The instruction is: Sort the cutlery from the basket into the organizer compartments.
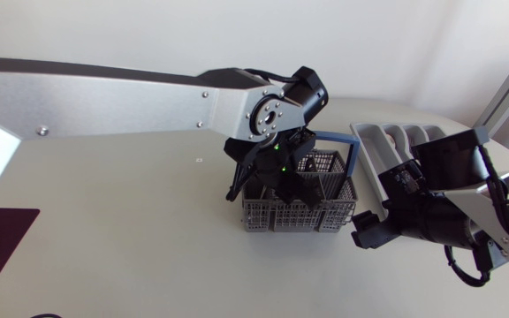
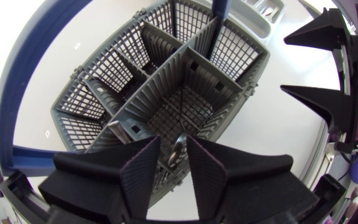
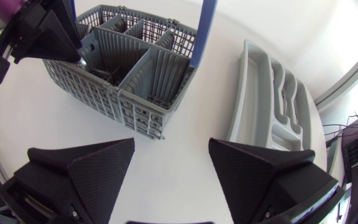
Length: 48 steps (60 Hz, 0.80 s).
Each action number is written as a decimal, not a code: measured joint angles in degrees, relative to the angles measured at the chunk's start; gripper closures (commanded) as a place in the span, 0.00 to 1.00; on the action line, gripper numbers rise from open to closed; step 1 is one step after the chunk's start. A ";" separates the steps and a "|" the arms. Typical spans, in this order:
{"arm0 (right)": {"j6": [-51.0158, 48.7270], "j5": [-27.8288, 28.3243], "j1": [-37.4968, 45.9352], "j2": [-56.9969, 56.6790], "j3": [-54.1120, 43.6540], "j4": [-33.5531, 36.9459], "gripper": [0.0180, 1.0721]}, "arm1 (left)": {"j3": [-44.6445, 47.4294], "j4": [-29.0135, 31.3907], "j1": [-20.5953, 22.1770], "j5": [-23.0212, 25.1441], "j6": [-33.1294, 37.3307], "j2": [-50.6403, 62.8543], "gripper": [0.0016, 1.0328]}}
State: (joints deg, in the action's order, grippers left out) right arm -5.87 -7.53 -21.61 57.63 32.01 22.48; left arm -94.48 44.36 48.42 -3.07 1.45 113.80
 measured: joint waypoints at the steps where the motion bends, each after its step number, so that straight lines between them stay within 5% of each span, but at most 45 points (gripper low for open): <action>1: 0.00 0.00 -0.02 0.00 0.00 0.00 0.18 | -0.28 0.20 0.00 0.09 0.00 0.22 0.72; 25: -0.20 0.00 0.00 0.00 -0.26 -0.02 0.18 | -7.19 6.36 -1.33 6.73 -0.37 5.51 0.78; 37: -0.22 0.00 0.00 0.00 -0.33 -0.04 0.17 | -8.41 7.48 -1.33 8.20 -0.15 6.49 0.97; 48: -0.20 0.00 0.00 -0.02 -0.44 -0.24 0.17 | -8.79 7.41 -1.33 8.61 -0.17 6.71 0.97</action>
State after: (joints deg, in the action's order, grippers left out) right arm -6.07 -7.53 -21.61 57.60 31.57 22.24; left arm -103.26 51.77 47.09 5.54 1.28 120.51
